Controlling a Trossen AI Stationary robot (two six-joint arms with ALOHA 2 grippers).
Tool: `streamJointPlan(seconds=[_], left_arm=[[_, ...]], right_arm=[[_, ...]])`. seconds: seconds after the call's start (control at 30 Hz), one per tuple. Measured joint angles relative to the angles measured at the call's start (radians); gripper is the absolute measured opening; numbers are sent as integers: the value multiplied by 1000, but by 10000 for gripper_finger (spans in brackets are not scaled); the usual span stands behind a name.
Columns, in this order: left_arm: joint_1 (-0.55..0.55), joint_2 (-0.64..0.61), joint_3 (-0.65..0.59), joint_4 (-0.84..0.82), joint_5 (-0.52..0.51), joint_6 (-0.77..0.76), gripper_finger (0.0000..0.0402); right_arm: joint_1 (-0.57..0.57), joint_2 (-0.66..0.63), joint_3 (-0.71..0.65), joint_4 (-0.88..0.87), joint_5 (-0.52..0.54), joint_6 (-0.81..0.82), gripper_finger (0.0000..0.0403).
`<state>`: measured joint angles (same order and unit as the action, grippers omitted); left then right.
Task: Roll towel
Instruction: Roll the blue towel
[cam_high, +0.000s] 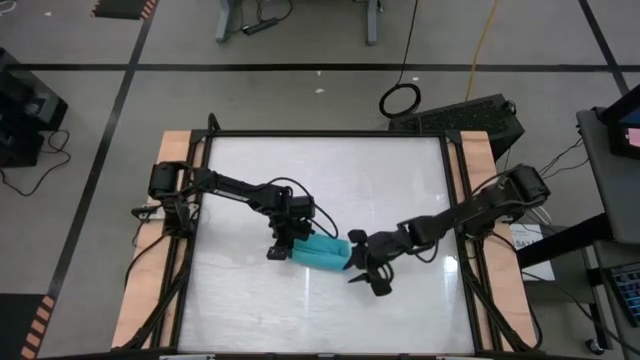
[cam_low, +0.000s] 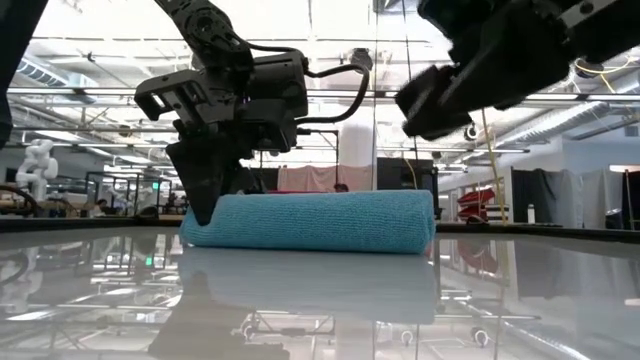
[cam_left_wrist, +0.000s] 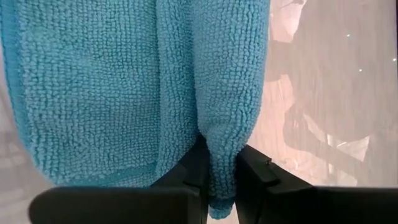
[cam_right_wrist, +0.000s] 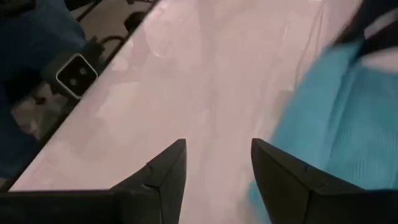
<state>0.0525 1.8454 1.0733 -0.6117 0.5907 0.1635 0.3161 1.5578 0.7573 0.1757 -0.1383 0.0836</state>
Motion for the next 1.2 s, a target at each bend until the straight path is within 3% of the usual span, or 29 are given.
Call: streamJointPlan(seconds=[0.3,0.43,0.9,1.03,1.2], left_arm=[[0,0,1,-4,0,0,52],[1,0,1,-12,0,0,52],[1,-1,2,-25,0,7,53],[1,-2,2,-26,3,8,74],[0,-18,2,-37,5,24,134]], right_arm=[[-13,143,107,-67,10,-113,171],[-15,193,139,-106,99,-118,171],[-91,205,158,-190,99,-80,171],[-107,205,158,-206,86,-62,171],[-134,205,158,-207,85,-19,171]])
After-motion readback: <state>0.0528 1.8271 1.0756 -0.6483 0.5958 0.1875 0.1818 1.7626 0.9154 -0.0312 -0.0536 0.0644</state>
